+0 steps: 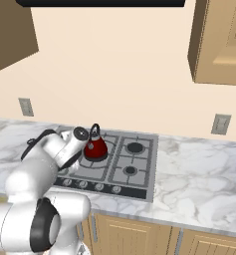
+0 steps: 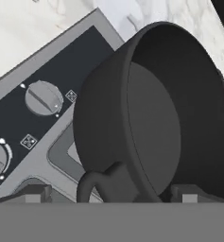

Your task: Pick the kettle from the cabinet and place it on a stove burner. Then pick the pot from the counter and place it on another stove burner. Finally, turn both burners on.

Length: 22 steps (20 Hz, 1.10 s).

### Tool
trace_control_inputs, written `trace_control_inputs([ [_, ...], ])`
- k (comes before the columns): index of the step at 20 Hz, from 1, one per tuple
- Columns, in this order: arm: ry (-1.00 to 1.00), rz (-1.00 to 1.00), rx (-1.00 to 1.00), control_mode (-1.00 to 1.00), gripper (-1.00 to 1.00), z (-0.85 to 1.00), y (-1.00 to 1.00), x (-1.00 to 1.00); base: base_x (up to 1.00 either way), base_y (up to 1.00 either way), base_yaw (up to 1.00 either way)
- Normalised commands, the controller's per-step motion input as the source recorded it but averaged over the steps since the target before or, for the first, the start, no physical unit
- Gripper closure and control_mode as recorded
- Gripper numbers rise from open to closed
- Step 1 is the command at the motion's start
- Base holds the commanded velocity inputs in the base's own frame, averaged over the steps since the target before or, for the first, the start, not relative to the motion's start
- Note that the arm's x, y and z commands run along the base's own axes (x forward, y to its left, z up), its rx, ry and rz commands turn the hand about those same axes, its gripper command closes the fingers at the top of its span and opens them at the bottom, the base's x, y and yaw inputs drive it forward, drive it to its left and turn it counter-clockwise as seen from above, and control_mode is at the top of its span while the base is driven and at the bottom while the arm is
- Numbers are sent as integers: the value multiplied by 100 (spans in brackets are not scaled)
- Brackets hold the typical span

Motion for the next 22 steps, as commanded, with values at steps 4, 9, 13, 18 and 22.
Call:
trace_control_inputs([
  [4,0,0,-6,-100,-100,0,-1,-33,0,0,0],
  [9,0,0,-7,-100,-100,8,-3,-36,0,0,0],
  [13,0,0,-11,-100,-100,10,-10,-35,0,0,0],
  [18,0,0,-13,-100,-100,16,-16,-34,0,0,0],
  [22,0,0,-14,-100,-100,17,-20,-27,0,0,0],
])
